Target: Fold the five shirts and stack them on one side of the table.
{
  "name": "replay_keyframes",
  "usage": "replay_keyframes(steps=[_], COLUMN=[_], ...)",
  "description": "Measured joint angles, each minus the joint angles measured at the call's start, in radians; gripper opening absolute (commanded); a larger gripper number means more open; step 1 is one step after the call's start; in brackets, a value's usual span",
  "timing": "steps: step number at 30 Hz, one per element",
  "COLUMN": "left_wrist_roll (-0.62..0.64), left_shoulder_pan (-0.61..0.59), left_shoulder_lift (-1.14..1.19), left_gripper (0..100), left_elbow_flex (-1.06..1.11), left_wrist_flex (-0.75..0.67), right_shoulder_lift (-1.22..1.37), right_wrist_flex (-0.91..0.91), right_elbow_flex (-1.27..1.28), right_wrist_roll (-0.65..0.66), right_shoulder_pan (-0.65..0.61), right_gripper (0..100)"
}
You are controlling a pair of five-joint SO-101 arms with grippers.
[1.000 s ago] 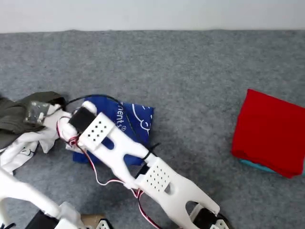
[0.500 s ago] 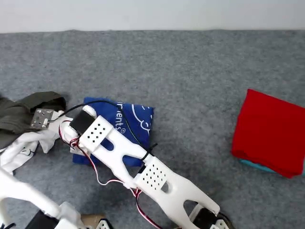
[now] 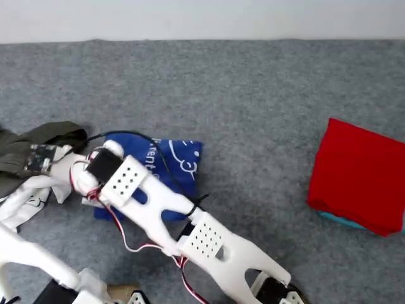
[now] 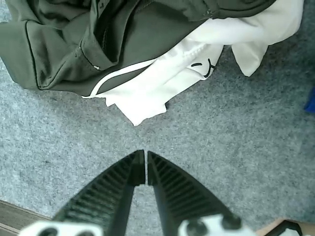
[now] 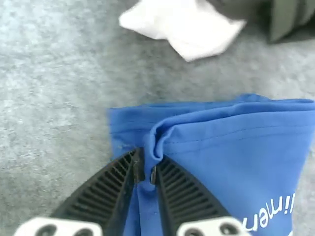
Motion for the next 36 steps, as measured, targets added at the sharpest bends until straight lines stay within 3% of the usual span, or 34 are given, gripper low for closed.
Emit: replay_keyframes(steps=[4,10,12,17,24,36], left_wrist_roll=[0.0,0.0,0.0,0.0,0.0,0.002], left_shoulder_pan=[0.0,0.0,0.0,0.0,0.0,0.0], left_shoulder_lift=[0.0,0.0,0.0,0.0,0.0,0.0], left_gripper=[3,3,3,3,3,3], left_elbow_flex=[0.0,0.0,0.0,0.0,0.0,0.0], left_wrist_flex=[0.0,0.0,0.0,0.0,0.0,0.0], right_shoulder_lift=[0.04,0.074,0.072,-0.017,-0.215,-0.413], right_wrist_flex=[0.0,0.0,0.0,0.0,0.0,0.0], right_elbow_flex=[0.0,0.0,0.0,0.032,0.319,0.769], right_wrist_roll=[0.0,-0.009,-0.057,-0.1,-0.1,-0.1], right_shoulder_pan=[-0.003,-0.005,-0.002,0.028,0.101,0.316], right_gripper=[2.1,23.7,26.3,20.5,0.5,0.9])
